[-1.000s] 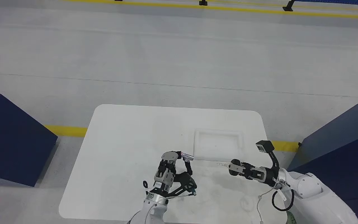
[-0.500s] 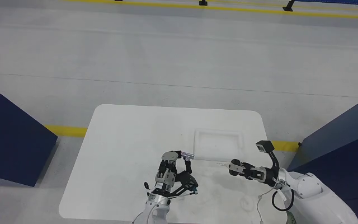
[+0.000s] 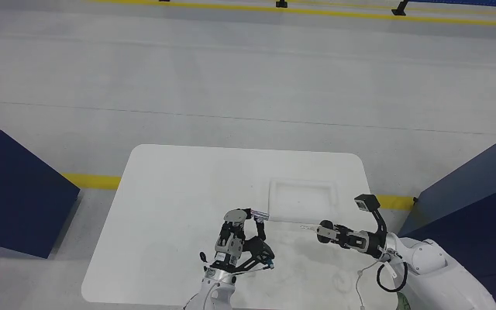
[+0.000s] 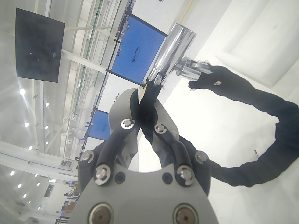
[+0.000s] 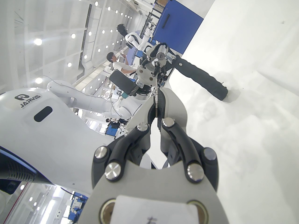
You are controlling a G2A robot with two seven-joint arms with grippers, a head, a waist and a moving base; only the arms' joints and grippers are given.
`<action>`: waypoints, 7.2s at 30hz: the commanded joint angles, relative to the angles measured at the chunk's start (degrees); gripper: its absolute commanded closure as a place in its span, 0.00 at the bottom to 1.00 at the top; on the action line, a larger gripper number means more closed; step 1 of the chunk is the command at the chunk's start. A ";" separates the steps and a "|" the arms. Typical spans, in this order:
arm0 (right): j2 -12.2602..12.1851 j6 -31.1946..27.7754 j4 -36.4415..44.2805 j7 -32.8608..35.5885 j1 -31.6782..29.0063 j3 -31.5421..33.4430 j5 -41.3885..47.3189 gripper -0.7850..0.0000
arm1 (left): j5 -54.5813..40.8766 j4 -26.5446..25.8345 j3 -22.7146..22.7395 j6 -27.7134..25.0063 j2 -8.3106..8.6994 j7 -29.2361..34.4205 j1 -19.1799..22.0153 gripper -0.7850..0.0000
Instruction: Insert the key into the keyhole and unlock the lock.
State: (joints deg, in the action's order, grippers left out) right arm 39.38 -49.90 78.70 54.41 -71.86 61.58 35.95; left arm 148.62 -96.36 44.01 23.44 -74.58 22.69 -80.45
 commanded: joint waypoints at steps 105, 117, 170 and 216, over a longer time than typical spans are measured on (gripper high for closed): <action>8.60 25.23 13.61 -14.90 -2.35 2.24 -16.59 1.00 | 4.44 -0.02 2.09 -0.40 -0.78 -0.21 -1.49 1.00; 9.32 25.30 13.52 -14.16 -2.45 2.81 -16.84 1.00 | 5.43 0.32 3.13 -1.24 -1.81 -0.69 -1.89 1.00; 11.66 25.28 12.36 -10.34 -3.02 5.89 -18.71 1.00 | 5.76 -0.06 6.99 -4.01 -4.75 -6.62 -4.81 1.00; 11.34 24.86 7.17 9.25 -0.69 11.33 -11.90 1.00 | 5.36 -0.97 10.66 -9.35 -4.35 -21.93 -6.42 1.00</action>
State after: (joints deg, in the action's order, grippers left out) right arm 50.72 -24.99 86.00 63.56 -72.59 72.84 24.05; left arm 154.15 -97.30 54.61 14.20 -78.93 0.85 -86.85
